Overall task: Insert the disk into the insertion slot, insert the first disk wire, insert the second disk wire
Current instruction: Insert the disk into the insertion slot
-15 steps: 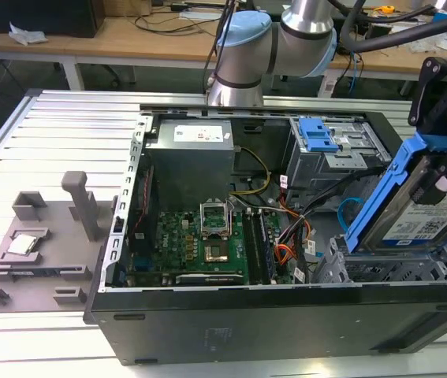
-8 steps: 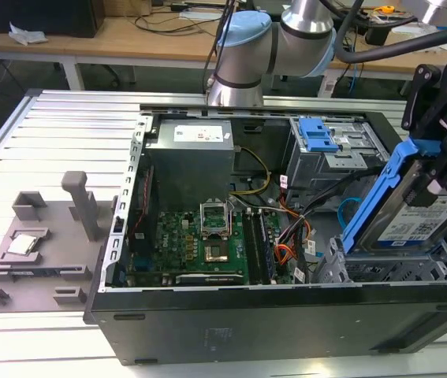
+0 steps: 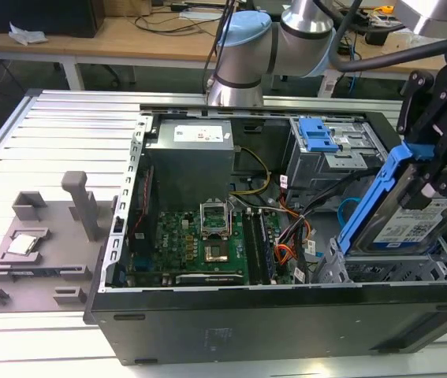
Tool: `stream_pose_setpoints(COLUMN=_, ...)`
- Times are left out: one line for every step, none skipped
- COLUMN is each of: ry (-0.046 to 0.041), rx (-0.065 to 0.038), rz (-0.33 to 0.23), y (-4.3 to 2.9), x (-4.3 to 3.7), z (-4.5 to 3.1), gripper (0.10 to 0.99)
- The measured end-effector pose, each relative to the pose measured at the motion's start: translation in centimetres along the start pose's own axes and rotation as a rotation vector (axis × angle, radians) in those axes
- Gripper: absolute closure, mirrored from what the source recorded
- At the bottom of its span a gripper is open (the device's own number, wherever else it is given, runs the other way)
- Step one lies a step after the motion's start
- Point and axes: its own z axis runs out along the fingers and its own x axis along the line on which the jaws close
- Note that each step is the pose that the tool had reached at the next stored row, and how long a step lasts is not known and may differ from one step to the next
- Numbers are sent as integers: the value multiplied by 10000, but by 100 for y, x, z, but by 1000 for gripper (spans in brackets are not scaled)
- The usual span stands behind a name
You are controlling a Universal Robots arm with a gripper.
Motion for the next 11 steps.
stream_pose_setpoints(ry=-2, rx=-1, rz=0, y=0, x=0, z=18, gripper=722)
stream_pose_setpoints(ry=-3, rx=0, rz=0, y=0, x=1, z=35, gripper=722)
stream_pose_setpoints(ry=-1, rx=-1, rz=0, y=-1, x=0, z=58, gripper=722)
stream_pose_setpoints(ry=1, rx=-1, rz=0, y=-2, x=0, z=64, gripper=722)
stream_pose_setpoints(ry=0, rx=-1, rz=0, y=-2, x=1, z=77, gripper=722)
stream_pose_setpoints(ry=0, rx=-1, rz=0, y=-3, x=1, z=107, gripper=722)
stream_pose_setpoints(ry=1, rx=-1, rz=0, y=-5, x=0, z=142, gripper=722)
stream_pose_setpoints(ry=1, rx=-1, rz=0, y=-5, x=0, z=164, gripper=722)
stream_pose_setpoints(ry=0, rx=-1, rz=0, y=-6, x=0, z=177, gripper=722)
stream_pose_setpoints(ry=1, rx=-1, rz=0, y=-7, x=0, z=205, gripper=722)
stream_pose_setpoints(ry=-1, rx=-1, rz=0, y=-8, x=0, z=219, gripper=722)
